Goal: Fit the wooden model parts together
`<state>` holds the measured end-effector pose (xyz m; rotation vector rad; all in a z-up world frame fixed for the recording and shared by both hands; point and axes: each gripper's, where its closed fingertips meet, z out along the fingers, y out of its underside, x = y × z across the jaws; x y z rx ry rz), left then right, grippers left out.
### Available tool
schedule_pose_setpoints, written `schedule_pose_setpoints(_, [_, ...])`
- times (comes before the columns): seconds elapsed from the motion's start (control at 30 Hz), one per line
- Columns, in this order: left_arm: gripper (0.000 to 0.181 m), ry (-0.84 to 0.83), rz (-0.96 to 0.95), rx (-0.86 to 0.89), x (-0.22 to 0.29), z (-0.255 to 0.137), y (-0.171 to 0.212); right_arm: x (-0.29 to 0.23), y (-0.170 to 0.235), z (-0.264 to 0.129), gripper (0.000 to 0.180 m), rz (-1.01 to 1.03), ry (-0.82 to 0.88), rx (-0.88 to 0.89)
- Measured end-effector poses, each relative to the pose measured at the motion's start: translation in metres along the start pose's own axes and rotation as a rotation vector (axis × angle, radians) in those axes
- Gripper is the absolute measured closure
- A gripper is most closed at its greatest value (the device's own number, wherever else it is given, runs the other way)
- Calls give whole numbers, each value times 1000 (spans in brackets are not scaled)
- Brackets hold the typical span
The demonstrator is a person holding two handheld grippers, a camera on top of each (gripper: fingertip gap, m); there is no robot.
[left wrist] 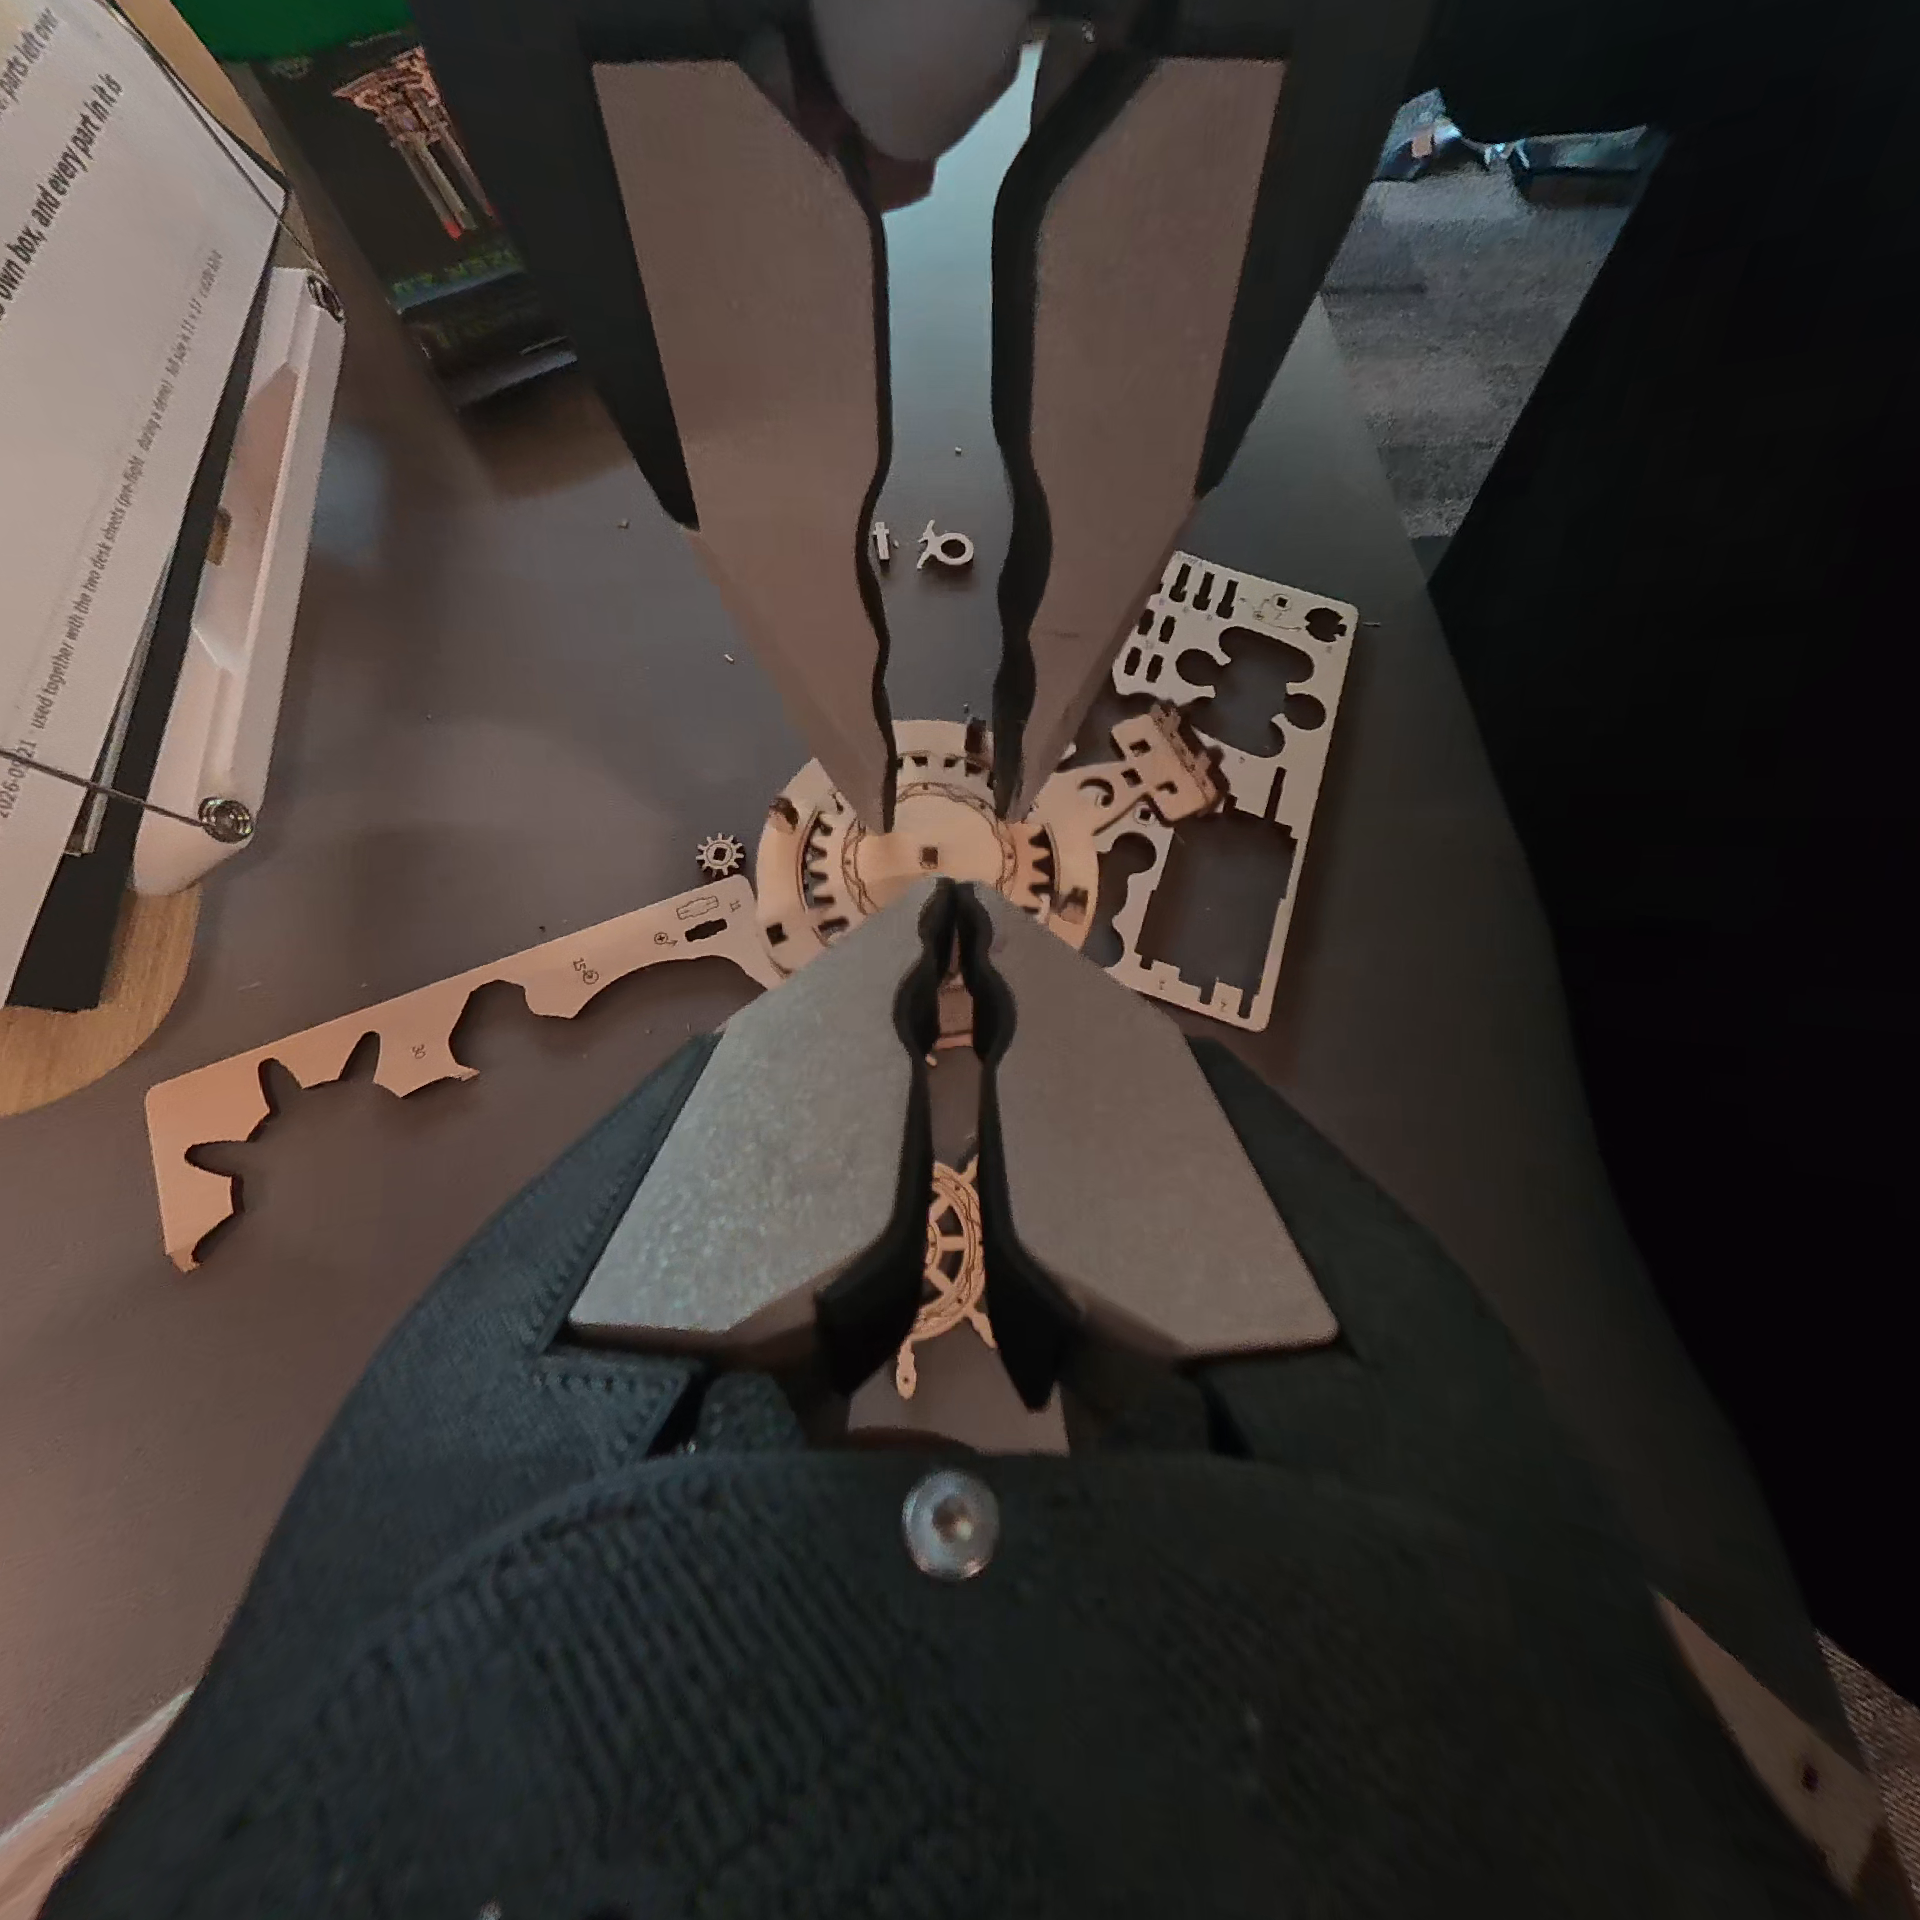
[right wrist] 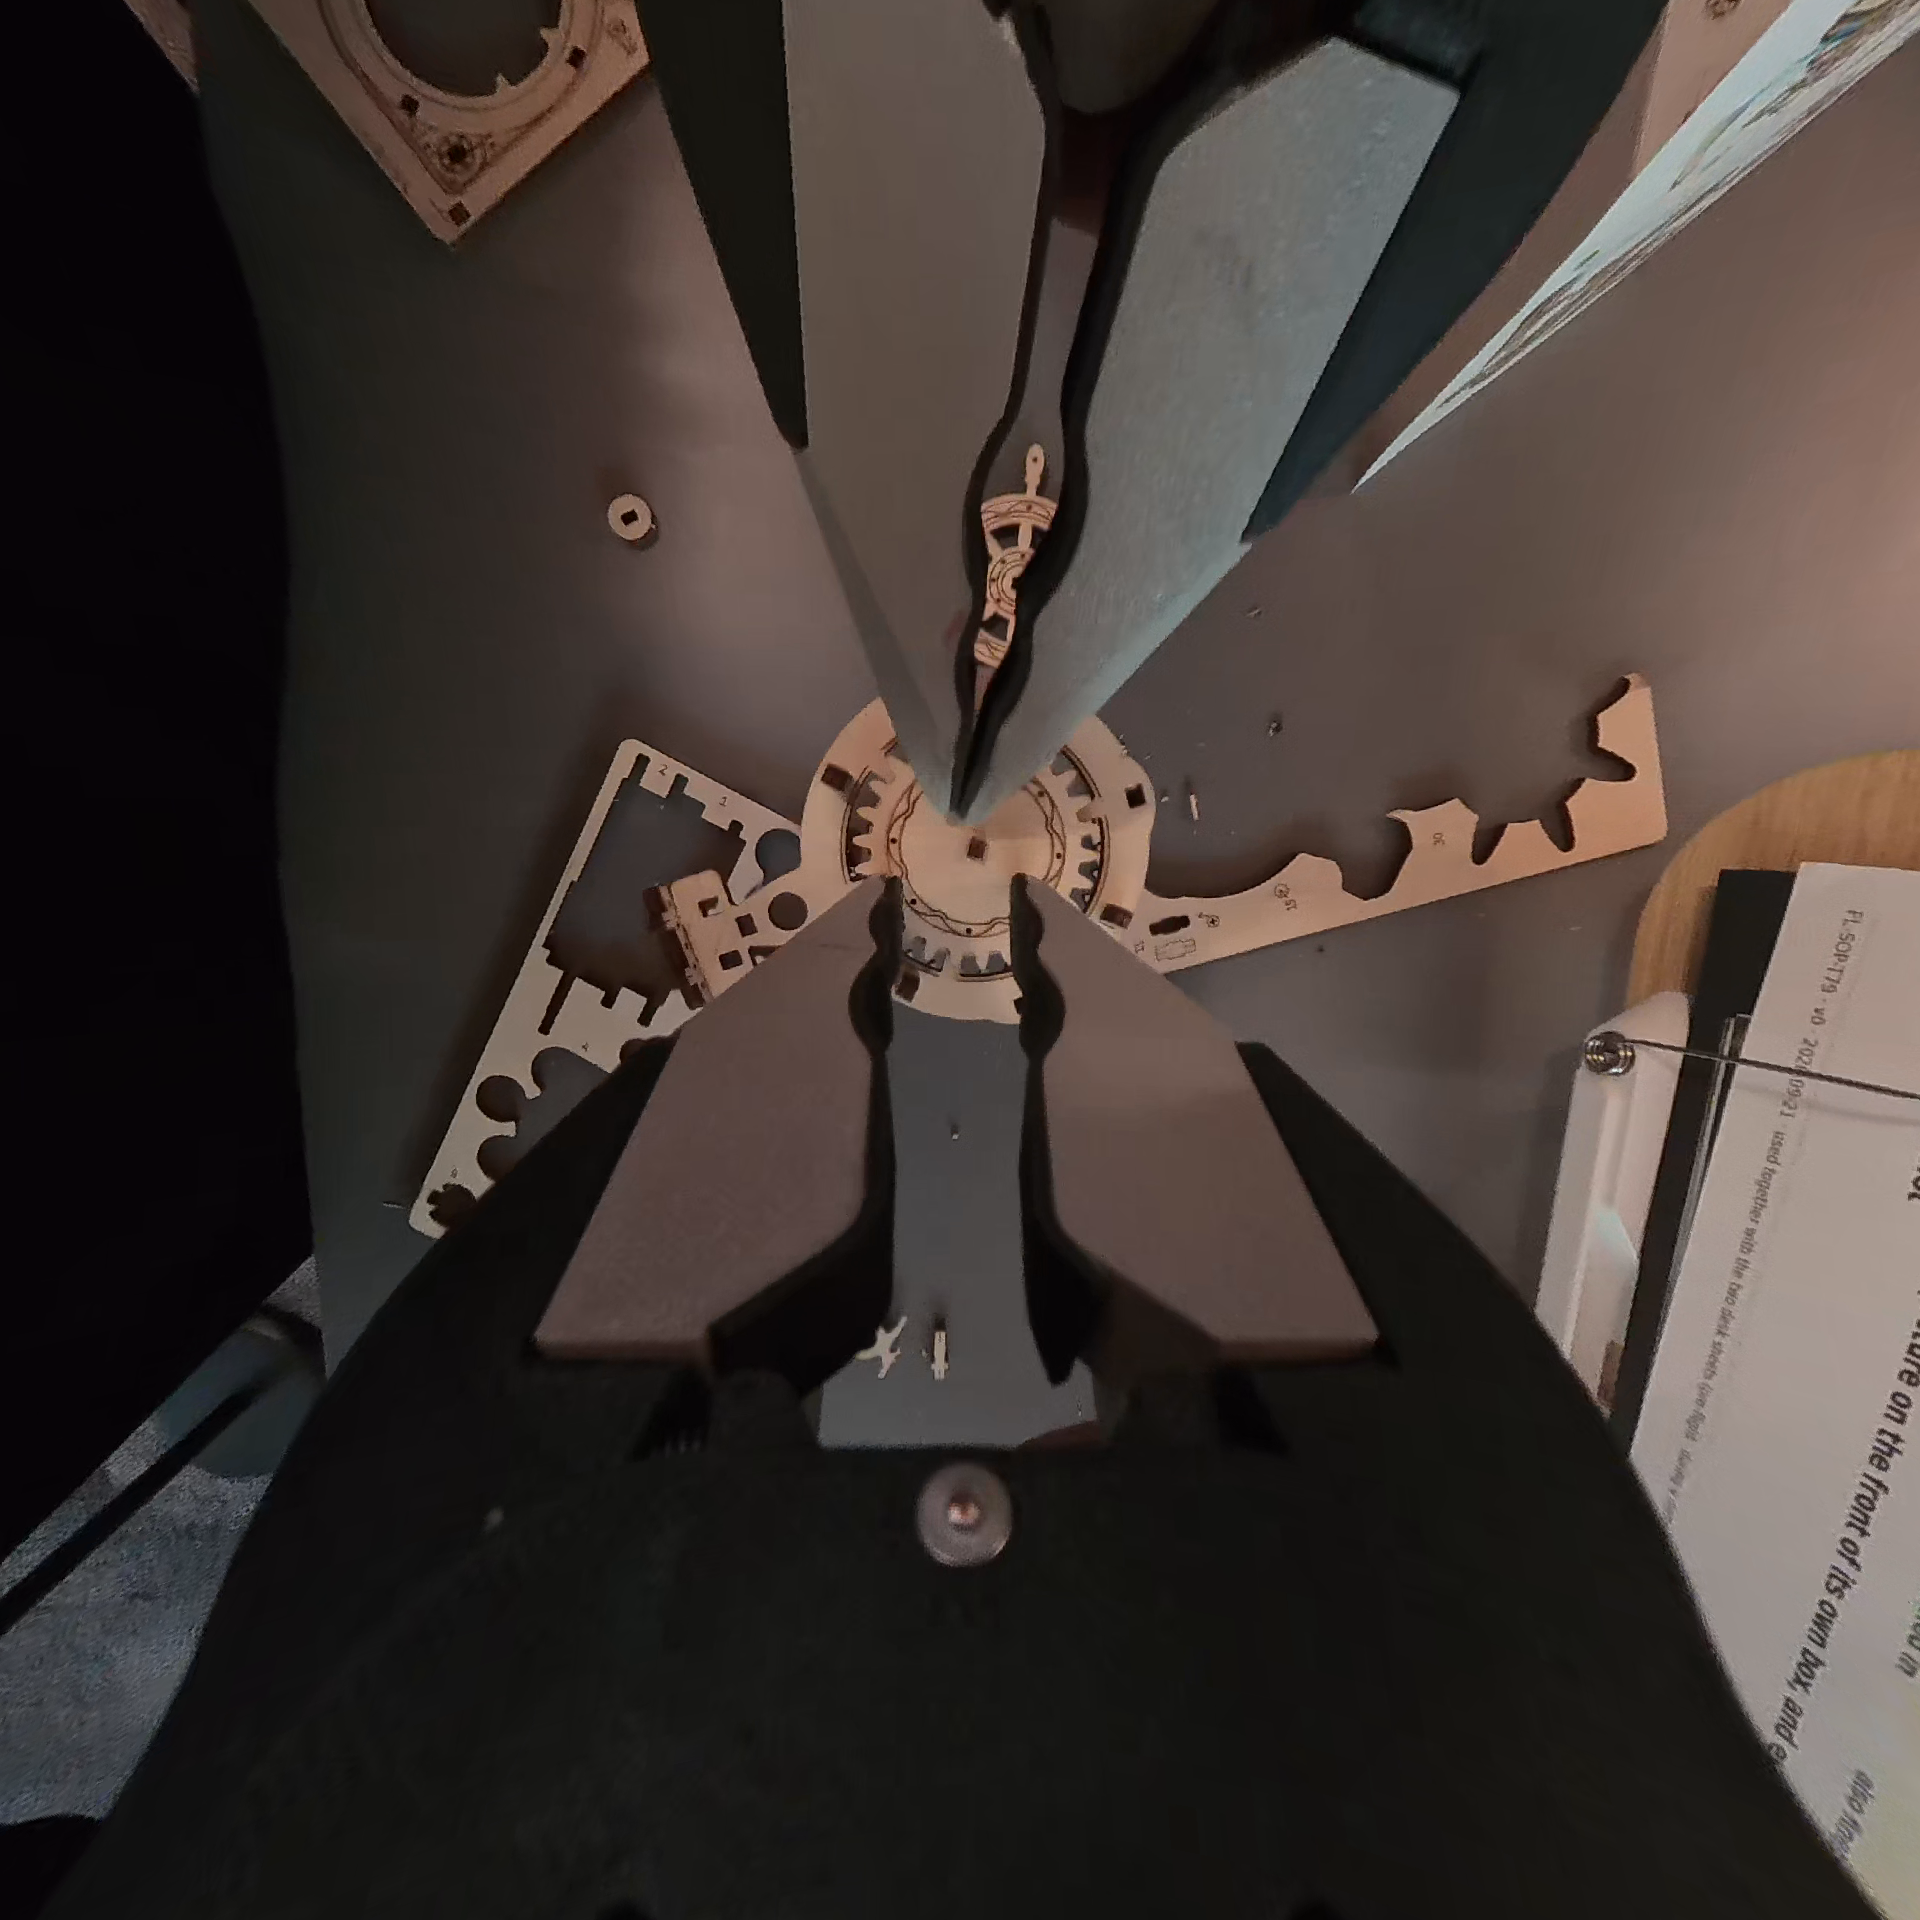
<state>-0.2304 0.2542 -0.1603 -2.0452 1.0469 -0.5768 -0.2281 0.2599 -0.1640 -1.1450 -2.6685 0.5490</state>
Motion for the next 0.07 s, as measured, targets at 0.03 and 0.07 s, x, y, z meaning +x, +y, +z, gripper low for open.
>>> schedule_pose_setpoints(0.03, [181, -3, 1, 2, 0, 1, -1, 0, -1, 0, 162, -3, 1, 3])
schedule_pose_setpoints(0.07, [181, -6, 0, 5, -1, 2, -1, 0, -1, 0, 162, -8, 1, 2])
